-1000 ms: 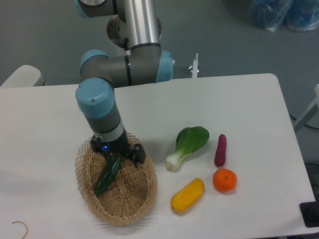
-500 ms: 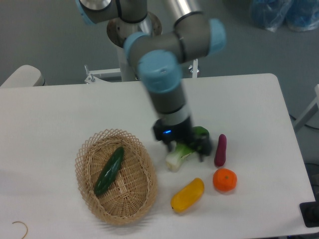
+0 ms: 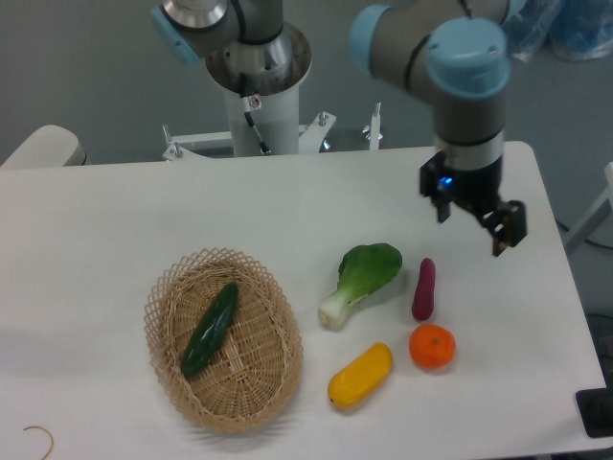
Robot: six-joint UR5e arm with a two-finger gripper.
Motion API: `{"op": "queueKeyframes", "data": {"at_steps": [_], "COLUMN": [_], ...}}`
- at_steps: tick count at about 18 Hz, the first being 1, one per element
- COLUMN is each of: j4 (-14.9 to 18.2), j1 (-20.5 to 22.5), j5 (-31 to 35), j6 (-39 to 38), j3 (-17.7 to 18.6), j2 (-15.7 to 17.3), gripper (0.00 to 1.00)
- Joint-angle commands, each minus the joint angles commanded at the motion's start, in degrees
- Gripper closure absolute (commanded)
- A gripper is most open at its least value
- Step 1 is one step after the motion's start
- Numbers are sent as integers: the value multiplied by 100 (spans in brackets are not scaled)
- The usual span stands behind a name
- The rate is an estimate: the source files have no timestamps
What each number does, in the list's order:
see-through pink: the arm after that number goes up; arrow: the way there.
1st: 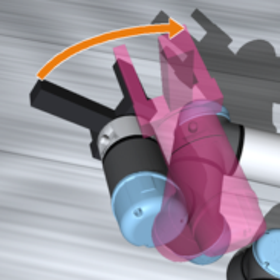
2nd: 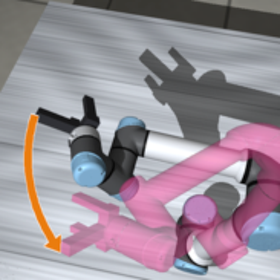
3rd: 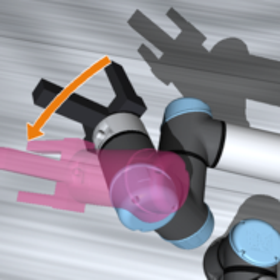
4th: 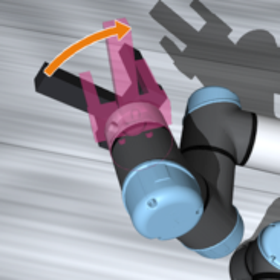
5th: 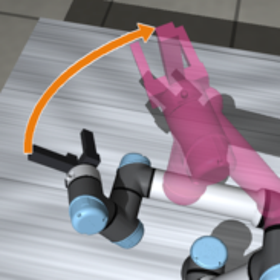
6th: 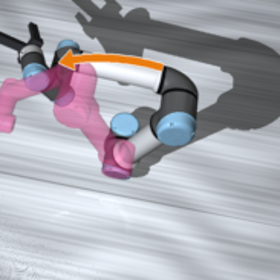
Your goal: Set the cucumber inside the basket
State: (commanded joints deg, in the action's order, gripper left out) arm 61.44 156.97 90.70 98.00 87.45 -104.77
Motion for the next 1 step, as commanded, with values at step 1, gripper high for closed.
{"op": "queueKeyframes", "data": {"at_steps": [1], "j4": [9], "j1": [-9], "j5": [-9], "j6": [0], "j3": [9], "j2": [26], "gripper": [0]}}
